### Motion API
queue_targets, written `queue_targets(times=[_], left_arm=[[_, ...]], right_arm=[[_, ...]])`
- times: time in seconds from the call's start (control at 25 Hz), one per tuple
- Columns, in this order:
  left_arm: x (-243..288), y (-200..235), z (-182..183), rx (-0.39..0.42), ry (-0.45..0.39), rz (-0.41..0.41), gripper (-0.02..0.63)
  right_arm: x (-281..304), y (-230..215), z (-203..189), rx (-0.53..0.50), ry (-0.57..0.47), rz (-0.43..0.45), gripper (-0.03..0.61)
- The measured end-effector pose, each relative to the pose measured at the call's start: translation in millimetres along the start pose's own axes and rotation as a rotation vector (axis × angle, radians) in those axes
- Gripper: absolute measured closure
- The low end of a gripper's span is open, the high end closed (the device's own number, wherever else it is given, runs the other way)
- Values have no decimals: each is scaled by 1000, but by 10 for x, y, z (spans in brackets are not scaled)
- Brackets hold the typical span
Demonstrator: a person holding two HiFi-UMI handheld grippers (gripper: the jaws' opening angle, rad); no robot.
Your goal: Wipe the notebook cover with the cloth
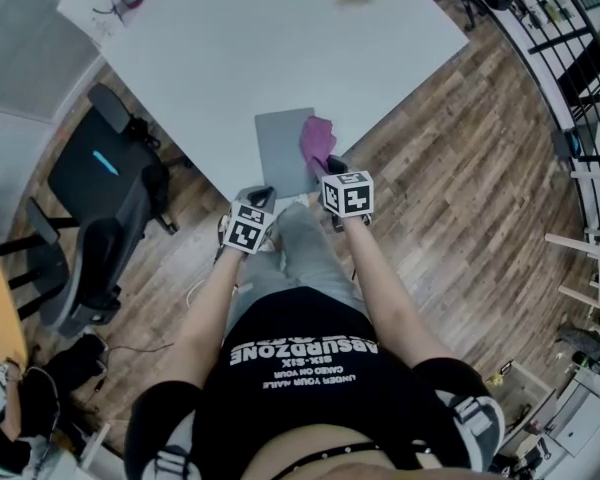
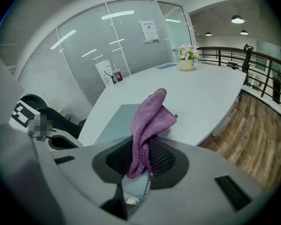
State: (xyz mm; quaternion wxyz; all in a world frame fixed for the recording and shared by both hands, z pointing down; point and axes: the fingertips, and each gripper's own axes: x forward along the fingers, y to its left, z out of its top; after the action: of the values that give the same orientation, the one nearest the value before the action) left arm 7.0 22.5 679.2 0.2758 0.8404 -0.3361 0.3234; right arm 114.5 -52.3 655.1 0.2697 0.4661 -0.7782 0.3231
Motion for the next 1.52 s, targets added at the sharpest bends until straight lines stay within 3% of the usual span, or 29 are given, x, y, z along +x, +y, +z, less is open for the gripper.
queue_targets(times=[0.72,0.88,1.04,1.28,1.52], left_arm=[[0,-19,1,15,-27,-13,597],[-52,19,-63,-57,-78,-27,597],[-135,36,-181,-25,-26,10,597],[-216,11,-277,-44,-18,7,597],[-262,-28,-386,-35,9,7,597]], right_arm=[[-348,60,-446,53,3,4,483],[-337,83,-431,44,18,0,483],[-320,102,-399,50,34,-17,483],[-273,212,-354,46,39,-44,483],[-144,543,-369,23,60,-4,483]])
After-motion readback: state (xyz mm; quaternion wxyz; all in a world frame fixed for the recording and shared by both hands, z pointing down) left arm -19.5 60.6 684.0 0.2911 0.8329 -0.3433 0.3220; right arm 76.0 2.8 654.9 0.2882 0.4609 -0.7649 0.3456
